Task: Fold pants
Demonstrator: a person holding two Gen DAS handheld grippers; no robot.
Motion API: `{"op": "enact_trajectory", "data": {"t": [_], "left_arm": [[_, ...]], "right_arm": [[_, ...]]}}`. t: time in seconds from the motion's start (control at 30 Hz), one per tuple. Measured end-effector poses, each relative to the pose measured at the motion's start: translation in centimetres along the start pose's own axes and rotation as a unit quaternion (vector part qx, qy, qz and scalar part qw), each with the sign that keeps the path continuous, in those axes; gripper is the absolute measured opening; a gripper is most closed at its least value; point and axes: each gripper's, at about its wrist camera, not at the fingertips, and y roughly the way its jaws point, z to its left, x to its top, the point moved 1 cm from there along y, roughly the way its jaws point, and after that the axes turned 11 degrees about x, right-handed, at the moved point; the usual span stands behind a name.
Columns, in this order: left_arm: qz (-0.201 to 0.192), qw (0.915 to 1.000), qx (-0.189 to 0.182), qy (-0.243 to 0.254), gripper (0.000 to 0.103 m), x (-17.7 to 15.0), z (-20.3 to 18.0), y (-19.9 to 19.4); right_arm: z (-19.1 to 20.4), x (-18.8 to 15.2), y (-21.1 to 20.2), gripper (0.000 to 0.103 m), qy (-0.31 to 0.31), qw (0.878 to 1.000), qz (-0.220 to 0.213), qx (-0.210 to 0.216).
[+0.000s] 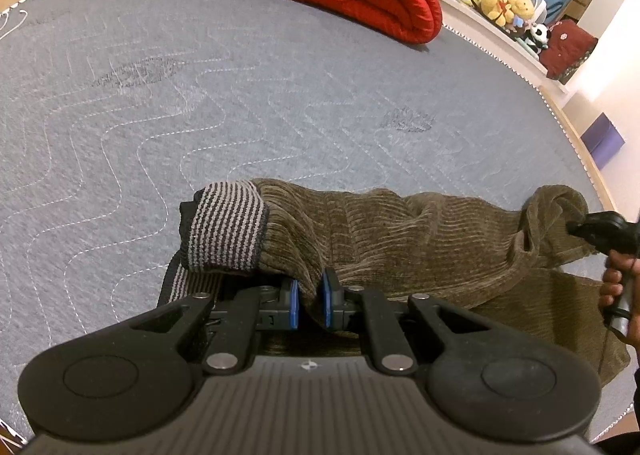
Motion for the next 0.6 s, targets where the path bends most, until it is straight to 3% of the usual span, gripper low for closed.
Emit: {"op": "enact_trajectory", "data": {"t": [0.17,0.3,0.37,0.43,0.5,0.6], "left_arm": [[-0.002,1.0,-0.002,0.002,0.013,-0.3,0.1,-0.5],[-0.005,1.0,0.003,0.008,0.013,-0.5,-0.1,-0.6],[-0.004,1.0,0.003,0.007,0.013,-0.4,0.0,-0.5],[-0.002,1.0,0.002,0.005,0.013,-0.3,0.2,-0.4],[-0.001,1.0,0.001,0.005,0.013,-0.3,0.2,-0.4],[-0.001,1.0,0.001,0.008,0.013,-0.2,0.2,-0.3]], "right_arm": [[-0.9,0.0,-4.4,0.0,-0.023,0.999,-0.031,0.038],[-0.9,-1.1,-5.3,0.004,-0.056,0.995,-0.013,0.078],[-0.5,-1.5,-5.3,0.024,-0.07,0.995,-0.006,0.077],[0.5,-1.8,-5.1,0.071,-0.073,0.994,-0.012,0.075],[1.2,-1.8,-4.6,0.082,-0.072,0.994,-0.011,0.077],[2.3,-1.9,-3.0,0.083,-0.059,0.994,0.002,0.092]]}}
